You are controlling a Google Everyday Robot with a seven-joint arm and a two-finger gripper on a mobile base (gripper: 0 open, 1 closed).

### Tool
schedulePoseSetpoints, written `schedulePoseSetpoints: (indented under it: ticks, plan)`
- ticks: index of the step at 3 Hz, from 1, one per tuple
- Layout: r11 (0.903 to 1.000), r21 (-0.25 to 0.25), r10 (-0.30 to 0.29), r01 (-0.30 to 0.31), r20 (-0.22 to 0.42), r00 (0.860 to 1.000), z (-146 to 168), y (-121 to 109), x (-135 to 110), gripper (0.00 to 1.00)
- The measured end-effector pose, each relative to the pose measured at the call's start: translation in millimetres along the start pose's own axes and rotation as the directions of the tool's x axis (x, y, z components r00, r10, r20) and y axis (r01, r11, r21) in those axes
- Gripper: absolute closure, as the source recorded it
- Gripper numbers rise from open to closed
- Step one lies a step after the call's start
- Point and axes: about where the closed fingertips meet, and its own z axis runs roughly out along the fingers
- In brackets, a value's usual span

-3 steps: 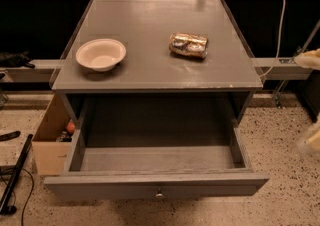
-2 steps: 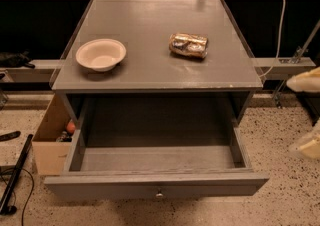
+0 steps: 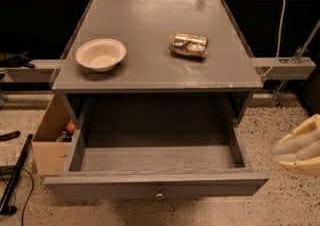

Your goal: Close top drawer

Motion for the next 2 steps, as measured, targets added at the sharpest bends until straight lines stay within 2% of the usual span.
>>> schedulePoseSetpoints:
  ticks: [1, 2]
  plan:
    - [0.9999, -0.011, 0.004, -0.004, -0.002, 1.000, 4.2, 3.9, 2.5, 0.93]
    - [1.0000, -0.008, -0.004, 0.004, 0.003, 1.000, 6.8, 3.0, 1.6, 1.00]
